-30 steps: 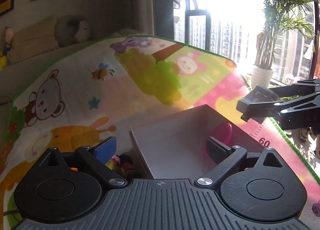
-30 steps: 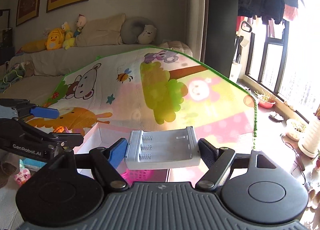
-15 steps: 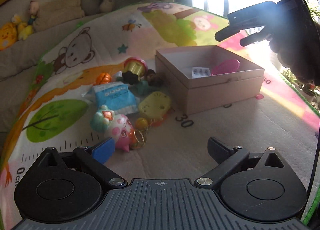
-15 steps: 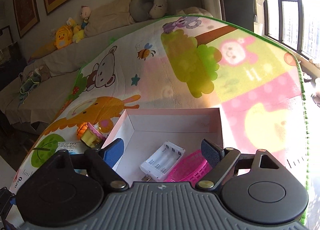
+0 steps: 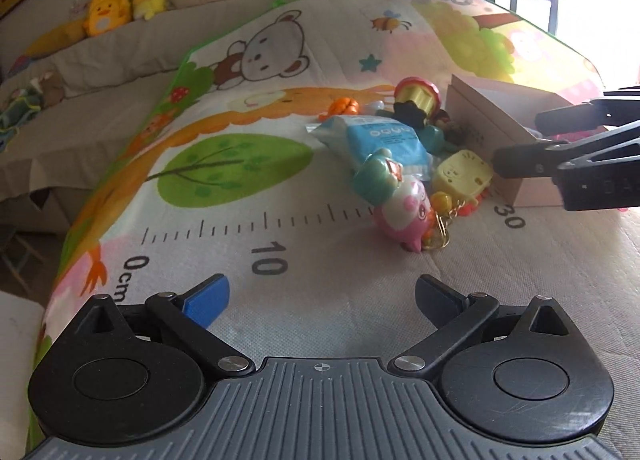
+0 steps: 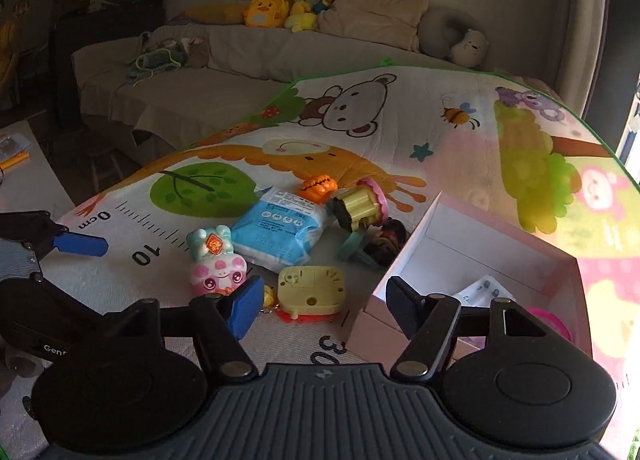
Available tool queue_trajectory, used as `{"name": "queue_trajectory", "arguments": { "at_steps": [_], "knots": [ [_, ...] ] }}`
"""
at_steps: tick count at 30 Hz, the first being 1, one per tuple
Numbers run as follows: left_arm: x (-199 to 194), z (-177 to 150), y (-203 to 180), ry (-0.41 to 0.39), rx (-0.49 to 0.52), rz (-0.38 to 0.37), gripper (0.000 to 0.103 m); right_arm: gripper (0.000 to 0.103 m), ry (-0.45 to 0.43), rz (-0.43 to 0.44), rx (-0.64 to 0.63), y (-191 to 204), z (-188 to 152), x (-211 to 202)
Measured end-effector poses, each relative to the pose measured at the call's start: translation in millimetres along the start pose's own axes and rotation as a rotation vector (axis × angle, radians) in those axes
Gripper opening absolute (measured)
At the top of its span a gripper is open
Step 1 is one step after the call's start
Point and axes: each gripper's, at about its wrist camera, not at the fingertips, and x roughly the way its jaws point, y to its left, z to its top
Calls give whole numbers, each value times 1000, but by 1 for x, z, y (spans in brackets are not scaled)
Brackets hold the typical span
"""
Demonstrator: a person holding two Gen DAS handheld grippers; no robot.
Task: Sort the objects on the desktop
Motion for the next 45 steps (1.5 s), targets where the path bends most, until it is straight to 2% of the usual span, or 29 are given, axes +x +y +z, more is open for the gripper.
{"name": "queue_trajectory", "arguments": {
  "at_steps": [5, 7, 11, 15, 18, 23, 25, 29, 34, 40, 41, 43, 45],
  "knots": [
    [-2, -7, -7, 21, 25, -30, 102, 52, 25, -64, -66, 15, 13, 49],
    [-5, -8, -9, 13, 31, -37, 102, 43, 43, -63, -57, 12, 14, 62],
    [-9, -7, -8, -4, 32, -54, 102, 37, 86, -36, -55, 11, 8, 72],
    [-8, -6, -7, -4, 24, -53, 103, 38, 75, -46, -81, 14, -3, 51],
    [-8, -6, -6, -1, 16, -53, 103, 38, 122, 26, -29, 9, -11, 32],
    [-8, -6, -9, 3, 25, -60, 103, 38, 168, 34, -18, 7, -48, 3],
    [-8, -5, -11, 6, 28, -62, 103, 38, 157, 10, 13, 1, -62, -9],
    [-7, -3, -14, 6, 22, -72, 103, 38, 150, -98, 83, -18, -78, -24],
    [2, 11, -20, 7, -8, -86, 103, 41, 130, -126, 167, -32, -91, -39],
    [26, 45, -31, -31, -31, -57, 102, 46, 64, -90, 110, -21, -81, -41],
    [30, 49, -30, -35, -36, -41, 101, 46, 47, -90, 80, -16, -74, -39],
    [34, 53, -24, -38, -40, 7, 89, 46, 22, -88, 32, -8, -63, -34],
    [33, 53, -13, -42, -55, 45, 89, 46, -2, -78, -24, 2, -49, -27]
  ]
}}
